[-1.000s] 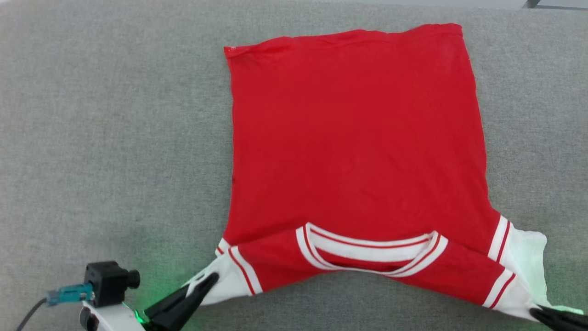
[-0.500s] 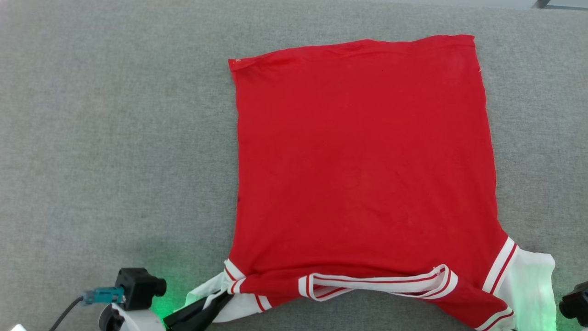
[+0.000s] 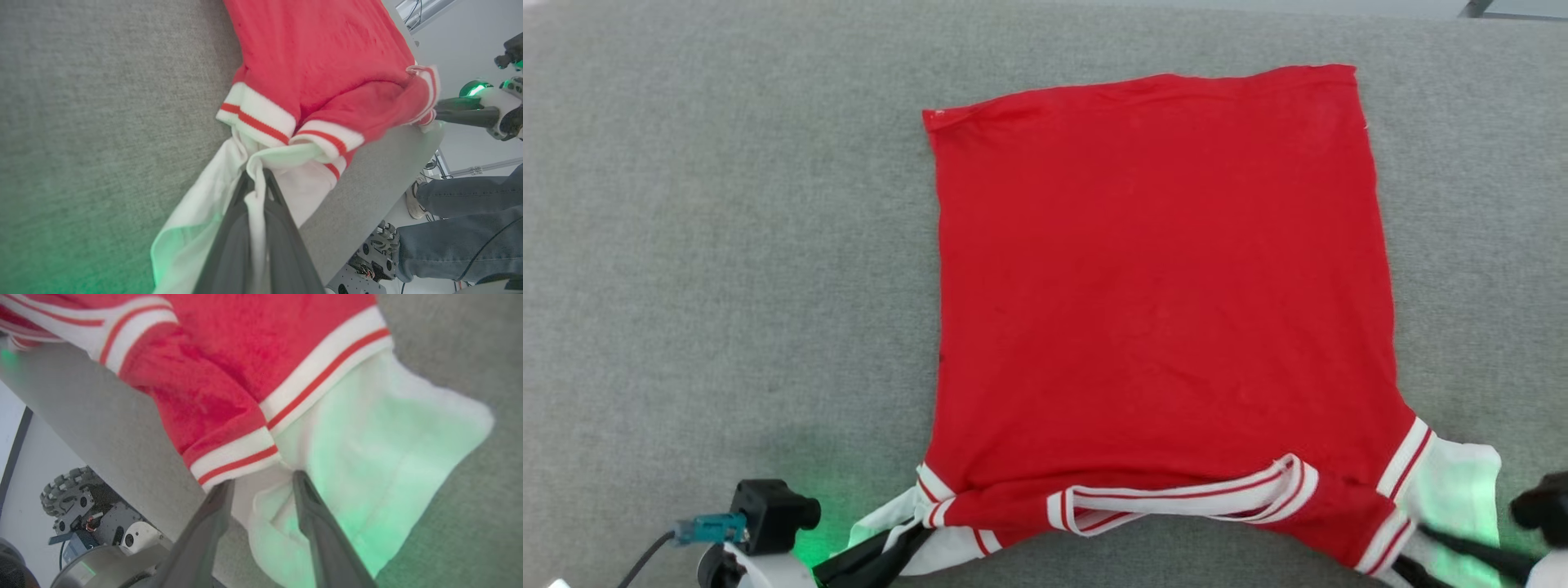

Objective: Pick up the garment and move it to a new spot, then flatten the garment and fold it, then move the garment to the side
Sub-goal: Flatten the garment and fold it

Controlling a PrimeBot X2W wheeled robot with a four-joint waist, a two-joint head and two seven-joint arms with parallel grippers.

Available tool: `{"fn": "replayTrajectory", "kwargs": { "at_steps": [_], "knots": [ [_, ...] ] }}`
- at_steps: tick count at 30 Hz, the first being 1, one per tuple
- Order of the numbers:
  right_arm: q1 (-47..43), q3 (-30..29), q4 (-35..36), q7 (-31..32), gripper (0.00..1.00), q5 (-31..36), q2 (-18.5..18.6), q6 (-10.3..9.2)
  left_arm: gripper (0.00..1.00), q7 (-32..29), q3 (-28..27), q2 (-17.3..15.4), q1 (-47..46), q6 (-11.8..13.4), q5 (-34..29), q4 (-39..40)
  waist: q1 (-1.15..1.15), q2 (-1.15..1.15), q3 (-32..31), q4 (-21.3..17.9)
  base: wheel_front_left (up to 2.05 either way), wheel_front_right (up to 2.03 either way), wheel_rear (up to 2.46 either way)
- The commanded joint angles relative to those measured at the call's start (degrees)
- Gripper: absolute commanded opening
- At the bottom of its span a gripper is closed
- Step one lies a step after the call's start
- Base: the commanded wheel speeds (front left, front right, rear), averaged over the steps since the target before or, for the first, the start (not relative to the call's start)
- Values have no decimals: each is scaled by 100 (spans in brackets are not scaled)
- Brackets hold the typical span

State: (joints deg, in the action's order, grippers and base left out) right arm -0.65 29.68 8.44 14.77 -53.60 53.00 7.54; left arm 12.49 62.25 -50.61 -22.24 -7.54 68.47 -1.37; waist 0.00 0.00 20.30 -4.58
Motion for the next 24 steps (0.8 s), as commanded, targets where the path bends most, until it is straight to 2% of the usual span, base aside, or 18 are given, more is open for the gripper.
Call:
{"fn": "replayTrajectory", "kwargs": {
  "at_steps": [1, 5, 10, 14, 16, 18, 21, 24],
  "knots": [
    [-85, -153, 93, -64, 100, -92, 11, -9, 0, -1, 48, 11, 66, 14, -66, -1, 0, 0, -35, -43, 0, 0, 0],
    [-418, -680, 572, -150, 100, -412, 358, -8, 0, 81, 15, -29, 158, 54, -130, 111, 0, 0, -95, -107, 0, 0, 0],
    [-888, -1723, 1058, -252, 100, -1097, 843, -8, 0, 113, 13, -30, 184, 138, -256, 304, 0, 0, -108, -78, 0, 0, 0],
    [-683, -2694, 743, -167, 100, -1308, 1004, -8, 0, 69, 23, 44, 4, 141, -394, 420, 0, 0, -11, 80, 0, 0, 0],
    [-301, -2933, 527, 14, 100, -1240, 946, -7, 0, 23, 33, 102, -110, 132, -467, 454, 0, 0, 84, 199, 0, 0, 0],
    [285, -2912, 341, 259, 100, -1159, 776, -7, 0, -36, 48, 168, -233, 113, -538, 468, 0, 0, 188, 322, 0, 0, 0],
    [1520, -2510, 2, 788, 100, -782, 414, -6, 0, -130, 81, 289, -444, 89, -655, 456, 0, 0, 376, 518, 0, 0, 0],
    [2919, -1933, -544, 1448, 100, -234, -148, -7, 0, -171, 122, 387, -635, 57, -750, 422, 0, 0, 564, 693, 0, 0, 0]
  ]
}}
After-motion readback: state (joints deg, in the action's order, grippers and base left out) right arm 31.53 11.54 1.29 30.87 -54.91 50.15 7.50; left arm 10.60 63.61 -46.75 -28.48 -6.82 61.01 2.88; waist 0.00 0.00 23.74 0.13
